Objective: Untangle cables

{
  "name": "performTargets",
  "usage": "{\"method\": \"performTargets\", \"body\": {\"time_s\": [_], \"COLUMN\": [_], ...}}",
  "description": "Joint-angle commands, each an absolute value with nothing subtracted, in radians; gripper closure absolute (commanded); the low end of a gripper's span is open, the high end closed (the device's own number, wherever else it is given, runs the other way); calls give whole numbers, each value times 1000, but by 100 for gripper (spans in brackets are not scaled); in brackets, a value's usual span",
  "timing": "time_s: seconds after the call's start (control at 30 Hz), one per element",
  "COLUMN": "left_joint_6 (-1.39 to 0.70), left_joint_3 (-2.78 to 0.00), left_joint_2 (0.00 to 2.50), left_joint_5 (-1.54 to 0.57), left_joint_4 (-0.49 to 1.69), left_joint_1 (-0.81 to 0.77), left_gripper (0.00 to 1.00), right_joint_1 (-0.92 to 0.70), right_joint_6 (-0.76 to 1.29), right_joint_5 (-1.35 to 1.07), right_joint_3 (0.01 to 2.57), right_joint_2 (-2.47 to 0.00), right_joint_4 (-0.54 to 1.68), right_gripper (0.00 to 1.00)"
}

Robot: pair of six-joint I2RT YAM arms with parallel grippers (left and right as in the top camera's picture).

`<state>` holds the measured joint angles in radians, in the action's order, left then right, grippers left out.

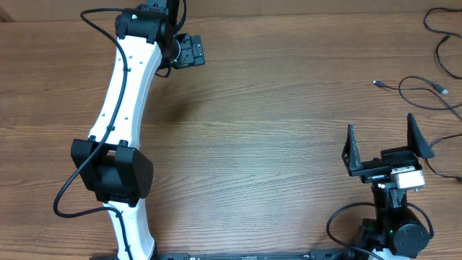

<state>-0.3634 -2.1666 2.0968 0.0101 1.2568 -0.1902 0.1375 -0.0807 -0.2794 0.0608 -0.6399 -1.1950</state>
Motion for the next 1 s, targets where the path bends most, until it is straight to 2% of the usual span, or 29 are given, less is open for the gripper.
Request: {"method": "performTargets", "body": {"time_s": [0.0,0.3,0.57,0.73,0.97], "left_joint_6": [-347,-347,-347,-347,-347], "left_joint_3": [-2173,-2173,-2173,-2173,-2173], "left_joint_2": [2106,2106,2106,2106,2106], "left_joint_5": [2,2,2,3,3], "left_joint_4": [1253,1244,1245,1245,1245], "left_joint_1": [-198,-198,-198,-198,-197], "left_gripper": [0,0,0,0,0], "right_joint_1": [140,140,140,140,140], "right_joint_6": [-40,-41,-41,-41,-41], "right_joint_5": [-219,-221,-221,-221,-207], "right_joint_3": [53,53,53,53,53], "right_joint_2": [-638,-638,-638,-638,-638], "right_joint_4": [-1207,-1192,-997,-802,-342], "right_gripper": [0,0,0,0,0]}}
